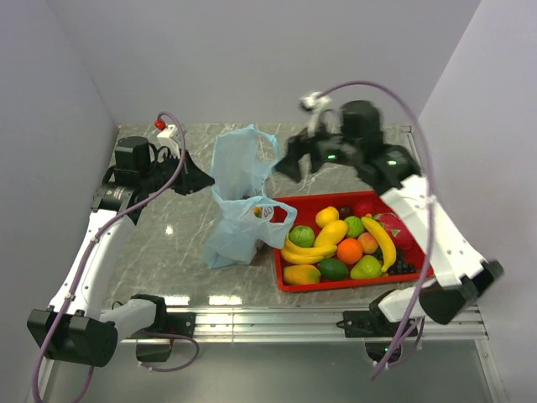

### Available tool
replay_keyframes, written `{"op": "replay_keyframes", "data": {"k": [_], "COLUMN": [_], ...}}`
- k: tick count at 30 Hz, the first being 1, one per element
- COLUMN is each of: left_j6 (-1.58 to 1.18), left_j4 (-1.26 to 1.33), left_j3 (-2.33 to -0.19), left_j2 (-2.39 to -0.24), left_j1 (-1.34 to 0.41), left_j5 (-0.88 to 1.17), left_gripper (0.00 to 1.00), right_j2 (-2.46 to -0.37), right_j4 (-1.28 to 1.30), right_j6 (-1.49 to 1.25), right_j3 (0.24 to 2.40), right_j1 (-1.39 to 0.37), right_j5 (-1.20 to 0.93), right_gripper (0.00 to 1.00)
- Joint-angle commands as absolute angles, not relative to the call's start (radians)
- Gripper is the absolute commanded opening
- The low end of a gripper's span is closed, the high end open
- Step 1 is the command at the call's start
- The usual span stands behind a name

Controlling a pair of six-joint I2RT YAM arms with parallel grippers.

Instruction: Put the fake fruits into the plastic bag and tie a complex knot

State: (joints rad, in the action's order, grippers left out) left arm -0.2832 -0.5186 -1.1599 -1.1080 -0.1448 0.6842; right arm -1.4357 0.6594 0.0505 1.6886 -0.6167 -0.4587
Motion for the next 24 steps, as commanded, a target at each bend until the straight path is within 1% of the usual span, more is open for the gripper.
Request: {"op": "replay_keyframes", "data": {"k": [1,5,6,7,9,12,15,18,24], "left_j6": [-0.296,-0.305,-0.304,-0.302,-0.299,-0.293,-0.295,-0.296,-0.301], "left_j4": [-0.479,-0.474,-0.474,-0.477,-0.479,-0.486,-0.483,-0.486,-0.489], "left_j3": [-1.157,-1.149,-1.149,-1.149,-1.154,-1.158,-1.157,-1.155,-1.149], "left_j2": [-1.091,-1.088,-1.089,-1.088,-1.092,-1.094,-1.094,-1.094,-1.092], "left_j1": [-0.137,-0.135,-0.135,-0.135,-0.135,-0.132,-0.133,-0.133,-0.133], "left_j5": [0.704,0.71,0.709,0.709,0.704,0.701,0.698,0.693,0.69], "left_gripper": [0.0,0.0,0.0,0.0,0.0,0.0,0.0,0.0,0.0], "right_j2": [-1.307,-1.264,-1.275,-1.282,-1.333,-1.419,-1.486,-1.531,-1.629], "right_j4": [0.721,0.733,0.742,0.741,0.744,0.752,0.753,0.746,0.719], "right_j6": [0.061,0.113,0.129,0.146,0.184,0.198,0.192,0.176,0.149], "right_j3": [1.608,1.464,1.436,1.383,1.342,1.293,1.261,1.232,1.19], "right_j1": [-0.439,-0.357,-0.357,-0.359,-0.37,-0.377,-0.403,-0.435,-0.479], "right_j5": [-0.463,-0.408,-0.41,-0.413,-0.381,-0.35,-0.333,-0.319,-0.304], "right_gripper": [0.96,0.93,0.89,0.87,0.83,0.82,0.84,0.88,0.89]}}
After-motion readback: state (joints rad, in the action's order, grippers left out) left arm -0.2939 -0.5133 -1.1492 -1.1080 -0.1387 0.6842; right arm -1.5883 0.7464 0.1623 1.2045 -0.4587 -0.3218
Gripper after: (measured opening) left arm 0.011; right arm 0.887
